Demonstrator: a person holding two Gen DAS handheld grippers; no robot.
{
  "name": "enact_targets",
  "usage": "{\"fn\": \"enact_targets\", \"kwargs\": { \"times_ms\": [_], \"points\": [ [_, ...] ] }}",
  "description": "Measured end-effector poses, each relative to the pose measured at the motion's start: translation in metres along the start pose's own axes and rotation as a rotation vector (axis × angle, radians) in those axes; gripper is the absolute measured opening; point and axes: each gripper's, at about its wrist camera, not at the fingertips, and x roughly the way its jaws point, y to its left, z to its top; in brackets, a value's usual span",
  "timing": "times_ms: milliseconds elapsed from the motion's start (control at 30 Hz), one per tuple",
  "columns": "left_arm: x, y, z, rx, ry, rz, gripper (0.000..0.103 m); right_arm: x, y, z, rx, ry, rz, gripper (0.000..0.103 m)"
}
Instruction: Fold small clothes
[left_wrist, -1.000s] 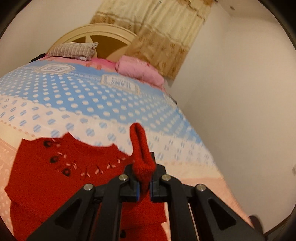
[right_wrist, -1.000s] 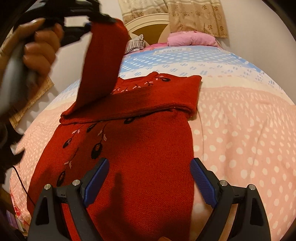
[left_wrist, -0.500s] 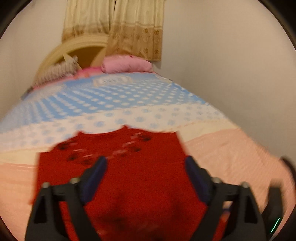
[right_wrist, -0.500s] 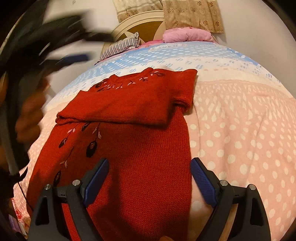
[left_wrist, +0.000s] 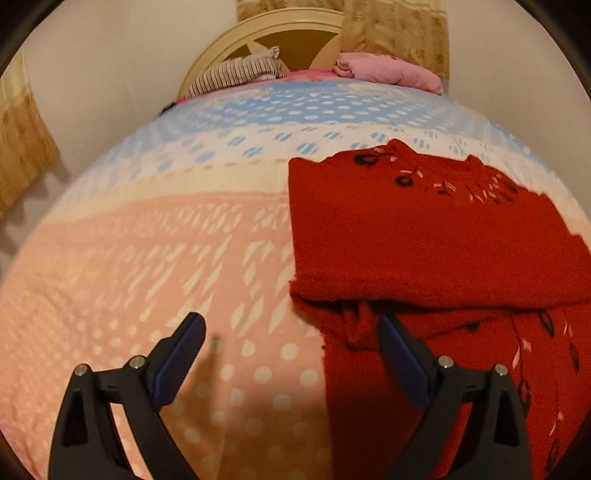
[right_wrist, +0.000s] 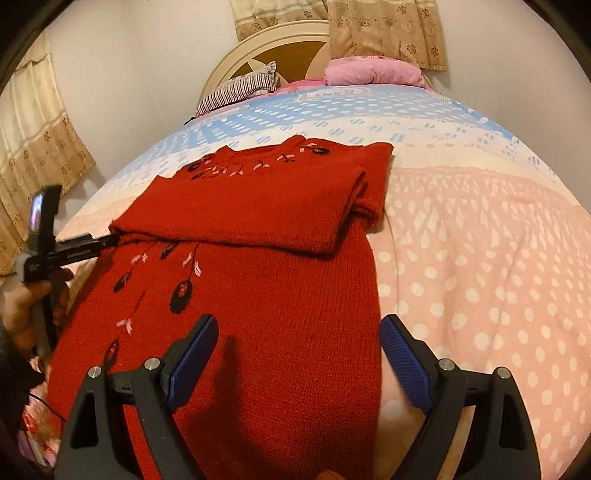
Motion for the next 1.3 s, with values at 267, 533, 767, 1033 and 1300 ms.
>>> {"fn": "enact_targets", "kwargs": {
  "times_ms": [267, 533, 767, 1033, 1300],
  "points": [
    [0.010, 0.018, -0.006, -0.104, 0.018, -0.043, 0.101, 0.004, -0.013, 0.055, 0.097, 0.002, 0.045, 0.076],
    [0.017, 0.030, -0.007, -0.175, 0.048, -0.095, 0.103, 0.062, -0.012, 0.074, 0.075, 0.102, -0.027, 0.015],
    [0.019, 0.031, -0.007, -0.179, 0.058, -0.099, 0.103, 0.020, -0.003, 0.100, -0.027, -0.038, -0.091, 0.011],
    [0.020, 0.032, -0.008, -0.187, 0.058, -0.096, 0.103, 0.060, -0.024, 0.092, -0.018, 0.061, -0.162, 0.011],
    [-0.009, 0.039, -0.014, -0.202, -0.027, -0.072, 0.103, 0.061, -0.024, 0.085, -0.067, 0.046, -0.205, 0.013]
  ]
}}
